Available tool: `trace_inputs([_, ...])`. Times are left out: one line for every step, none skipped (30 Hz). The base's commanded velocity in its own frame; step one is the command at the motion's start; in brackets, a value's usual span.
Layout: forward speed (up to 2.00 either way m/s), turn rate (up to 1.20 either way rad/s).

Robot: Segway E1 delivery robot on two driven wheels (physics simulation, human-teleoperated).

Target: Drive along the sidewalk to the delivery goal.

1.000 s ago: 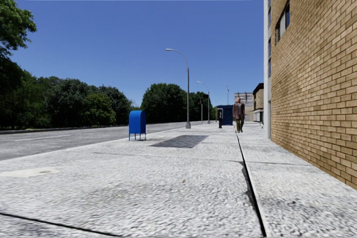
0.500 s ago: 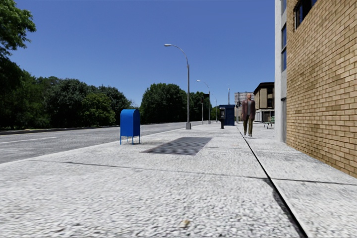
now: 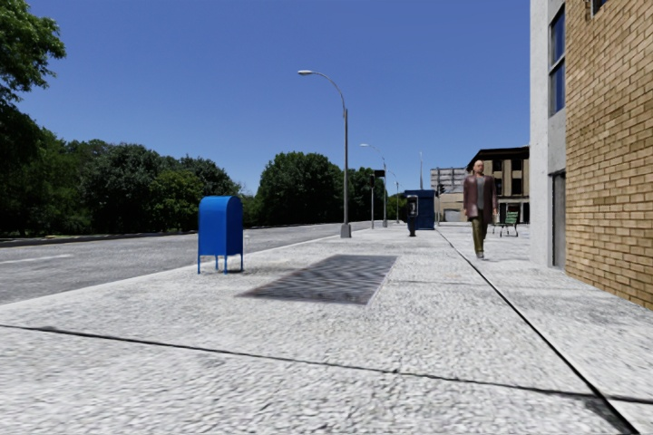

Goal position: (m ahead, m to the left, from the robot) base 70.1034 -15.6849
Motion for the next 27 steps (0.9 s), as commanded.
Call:
trace_inputs([2.00,0.00])
trace_inputs([2.00,0.00])
trace_inputs([2.00,0.00])
trace_inputs([2.00,0.00])
trace_inputs([2.00,0.00])
trace_inputs([2.00,0.00])
trace_inputs([2.00,0.00])
trace_inputs([2.00,0.00])
trace_inputs([2.00,0.00])
trace_inputs([2.00,0.00])
trace_inputs([2.00,0.00])
trace_inputs([2.00,0.00])
trace_inputs([2.00,-0.13])
trace_inputs([2.00,-0.23])
trace_inputs([2.00,-0.28])
trace_inputs([2.00,-0.29])
trace_inputs([2.00,-0.29])
trace_inputs([2.00,-0.30])
trace_inputs([2.00,-0.30])
trace_inputs([2.00,-0.30])
trace_inputs([2.00,-0.30])
trace_inputs([2.00,-0.30])
trace_inputs([2.00,-0.30])
trace_inputs([2.00,-0.30])
trace_inputs([2.00,-0.30])
trace_inputs([2.00,-0.30])
trace_inputs([2.00,-0.30])
